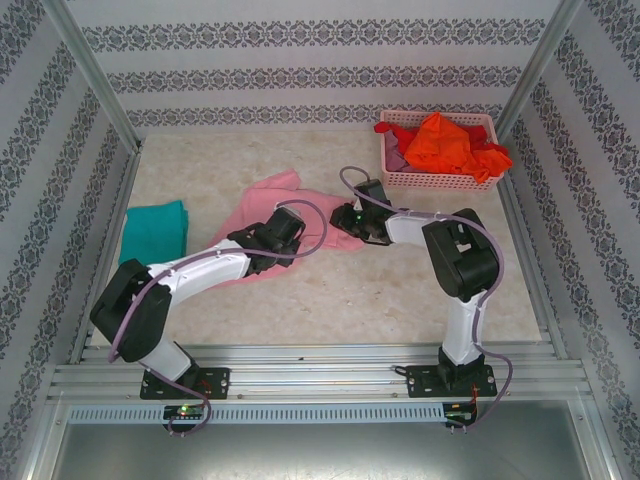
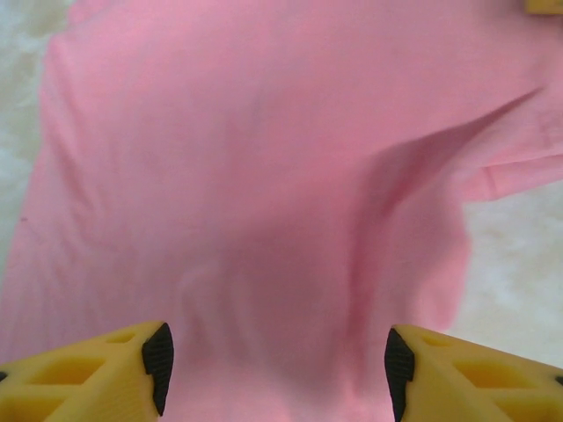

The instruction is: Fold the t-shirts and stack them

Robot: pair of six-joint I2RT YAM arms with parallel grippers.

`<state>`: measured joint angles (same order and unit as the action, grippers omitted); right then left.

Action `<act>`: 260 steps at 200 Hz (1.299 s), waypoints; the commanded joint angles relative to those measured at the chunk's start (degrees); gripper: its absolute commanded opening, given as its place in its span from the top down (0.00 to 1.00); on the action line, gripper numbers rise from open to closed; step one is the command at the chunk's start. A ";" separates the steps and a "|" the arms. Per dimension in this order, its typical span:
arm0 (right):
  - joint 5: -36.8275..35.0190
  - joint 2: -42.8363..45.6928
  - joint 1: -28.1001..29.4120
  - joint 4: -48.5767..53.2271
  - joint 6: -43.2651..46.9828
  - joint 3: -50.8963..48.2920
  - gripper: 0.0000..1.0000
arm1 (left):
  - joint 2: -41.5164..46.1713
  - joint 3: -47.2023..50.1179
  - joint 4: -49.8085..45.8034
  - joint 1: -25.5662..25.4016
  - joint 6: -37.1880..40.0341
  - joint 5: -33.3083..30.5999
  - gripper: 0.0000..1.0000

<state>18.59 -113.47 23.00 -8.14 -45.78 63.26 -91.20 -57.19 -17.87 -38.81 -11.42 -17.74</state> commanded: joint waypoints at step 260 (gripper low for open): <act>8.22 -10.37 -4.24 -10.12 -18.57 15.62 0.71 | 12.66 1.96 -0.01 1.50 5.29 -16.57 1.00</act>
<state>25.26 -122.19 19.86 -16.93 -61.17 75.57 -82.50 -56.10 -18.48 -39.09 -8.95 -30.61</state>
